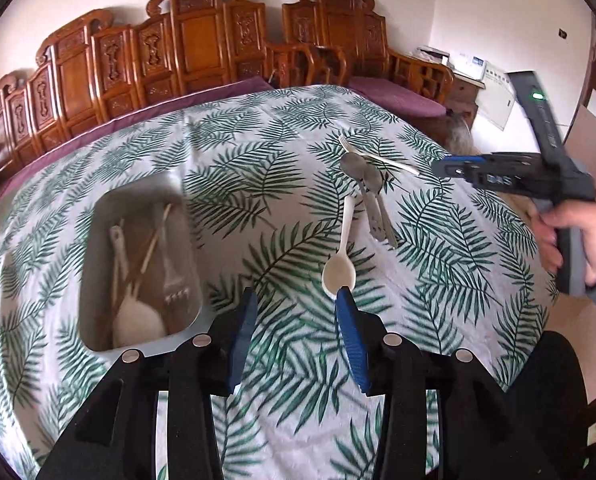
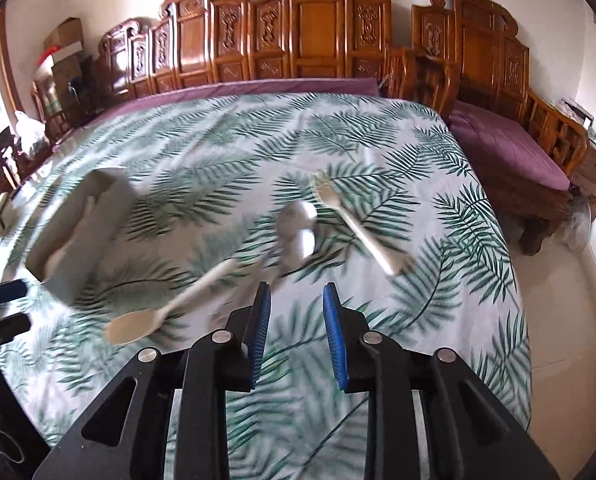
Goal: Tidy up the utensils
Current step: 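Grasp a white plastic fork with the right tool while the left tool approaches a white plastic spoon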
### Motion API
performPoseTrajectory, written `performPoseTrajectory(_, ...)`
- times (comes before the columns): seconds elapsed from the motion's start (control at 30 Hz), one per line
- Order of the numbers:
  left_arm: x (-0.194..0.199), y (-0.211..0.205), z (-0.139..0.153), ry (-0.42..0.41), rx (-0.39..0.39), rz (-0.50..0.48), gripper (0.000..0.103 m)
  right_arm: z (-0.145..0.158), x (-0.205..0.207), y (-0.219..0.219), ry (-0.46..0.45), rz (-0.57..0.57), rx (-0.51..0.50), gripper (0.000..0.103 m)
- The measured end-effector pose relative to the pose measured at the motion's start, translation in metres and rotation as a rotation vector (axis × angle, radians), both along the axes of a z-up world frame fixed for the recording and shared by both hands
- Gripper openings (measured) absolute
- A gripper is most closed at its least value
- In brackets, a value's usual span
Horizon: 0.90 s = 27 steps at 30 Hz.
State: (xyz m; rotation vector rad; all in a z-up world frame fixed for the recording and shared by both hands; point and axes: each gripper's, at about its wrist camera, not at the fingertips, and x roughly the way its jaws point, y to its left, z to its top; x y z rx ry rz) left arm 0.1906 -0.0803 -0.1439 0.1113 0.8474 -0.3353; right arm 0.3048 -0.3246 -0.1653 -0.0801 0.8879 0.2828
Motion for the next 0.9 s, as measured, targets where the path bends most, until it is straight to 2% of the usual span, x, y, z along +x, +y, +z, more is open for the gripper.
performPoseTrajectory(0.2, 0.028, -0.013, -0.013, 0.031, 0.006, -0.007, 0.041, -0.023, 0.054, -0.013, 0.056, 0.004, -0.014, 0.029)
performPoseTrajectory(0.4, 0.049, -0.03, -0.02, 0.046, 0.008, -0.022, 0.041, -0.047, 0.102, -0.005, 0.119, 0.054, -0.057, 0.029)
performPoseTrajectory(0.5, 0.057, -0.035, -0.024, 0.061, -0.011, -0.018, 0.041, -0.057, 0.116, 0.001, 0.138, 0.056, -0.103, 0.029)
performPoseTrajectory(0.8, 0.069, -0.049, -0.037, 0.08, -0.003, -0.04, 0.041, -0.065, 0.147, 0.01, 0.159, 0.073, -0.146, 0.029)
performPoseTrajectory(0.83, 0.07, -0.048, -0.038, 0.081, -0.002, -0.041, 0.041, -0.066, 0.148, 0.01, 0.158, 0.074, -0.145, 0.025)
performPoseTrajectory(0.87, 0.072, -0.048, -0.039, 0.084, 0.001, -0.041, 0.041, -0.066, 0.148, 0.011, 0.164, 0.09, -0.123, 0.011)
performPoseTrajectory(0.9, 0.073, -0.048, -0.04, 0.087, 0.001, -0.042, 0.041, -0.066, 0.148, 0.012, 0.165, 0.095, -0.12, 0.008)
